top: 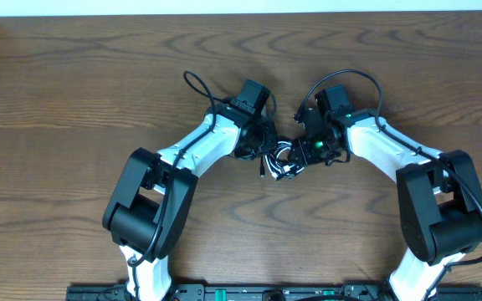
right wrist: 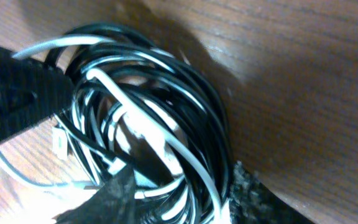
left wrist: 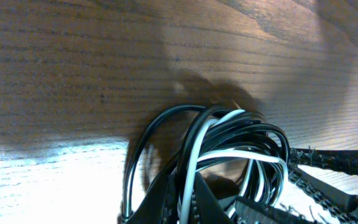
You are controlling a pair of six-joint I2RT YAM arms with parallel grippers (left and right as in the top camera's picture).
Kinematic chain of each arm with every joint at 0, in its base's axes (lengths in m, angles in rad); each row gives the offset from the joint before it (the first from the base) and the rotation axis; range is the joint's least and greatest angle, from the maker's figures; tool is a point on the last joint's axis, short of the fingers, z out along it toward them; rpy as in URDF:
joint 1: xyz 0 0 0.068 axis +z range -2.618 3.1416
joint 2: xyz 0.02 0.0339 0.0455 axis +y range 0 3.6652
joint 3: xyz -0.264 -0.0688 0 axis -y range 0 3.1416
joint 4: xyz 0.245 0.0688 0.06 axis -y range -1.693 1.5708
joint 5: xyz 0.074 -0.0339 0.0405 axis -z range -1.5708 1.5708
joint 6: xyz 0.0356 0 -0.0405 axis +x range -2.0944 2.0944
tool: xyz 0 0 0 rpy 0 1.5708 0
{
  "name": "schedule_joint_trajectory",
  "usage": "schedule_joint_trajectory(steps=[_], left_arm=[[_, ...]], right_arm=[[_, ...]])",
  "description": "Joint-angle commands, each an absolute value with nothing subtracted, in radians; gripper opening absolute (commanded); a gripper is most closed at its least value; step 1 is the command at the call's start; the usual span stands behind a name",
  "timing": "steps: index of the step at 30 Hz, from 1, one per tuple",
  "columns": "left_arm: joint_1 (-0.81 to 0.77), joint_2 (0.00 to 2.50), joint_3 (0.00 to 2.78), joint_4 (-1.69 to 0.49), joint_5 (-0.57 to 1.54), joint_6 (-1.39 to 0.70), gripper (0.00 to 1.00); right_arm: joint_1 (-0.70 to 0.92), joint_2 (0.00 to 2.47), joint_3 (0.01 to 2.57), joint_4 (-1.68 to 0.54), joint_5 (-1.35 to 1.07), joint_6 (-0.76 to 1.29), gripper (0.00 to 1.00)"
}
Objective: Untangle cables
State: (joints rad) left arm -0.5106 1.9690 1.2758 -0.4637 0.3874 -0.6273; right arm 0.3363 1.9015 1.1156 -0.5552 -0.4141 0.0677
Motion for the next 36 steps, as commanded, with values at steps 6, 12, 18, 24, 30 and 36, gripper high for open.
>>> schedule_joint_trajectory(steps=[6, 12, 18, 24, 30, 36], left_arm=[[-0.509, 1.952, 1.268, -0.461, 0.413, -0.609, 0.08], [-0.483, 1.952, 1.268, -0.455, 0.471, -0.591, 0.08], [-0.432, 1.952, 1.268, -0.454, 0.574, -0.576, 0.08], [-0.404, 1.952, 1.268, -0.446, 0.677, -0.548, 0.08], [-0.398, 1.952, 1.268, -0.452, 0.733, -0.444, 0.08], [-0.386, 1.952, 1.268, -0.466, 0.755, -0.412, 0.08]], right_arm=[[0.342, 1.916, 1.108, -0.557, -0.402, 0.065, 0.42], [0.342, 1.916, 1.108, -0.558, -0.402, 0.065, 0.35], [0.342, 1.916, 1.108, -0.557, -0.402, 0.065, 0.17], [0.342, 1.916, 1.108, -0.558, -0.402, 0.065, 0.04], [0.341, 1.916, 1.108, -0.558, -0.402, 0.065, 0.03], [0.339, 1.916, 1.108, -0.558, -0.393, 0.004, 0.02]])
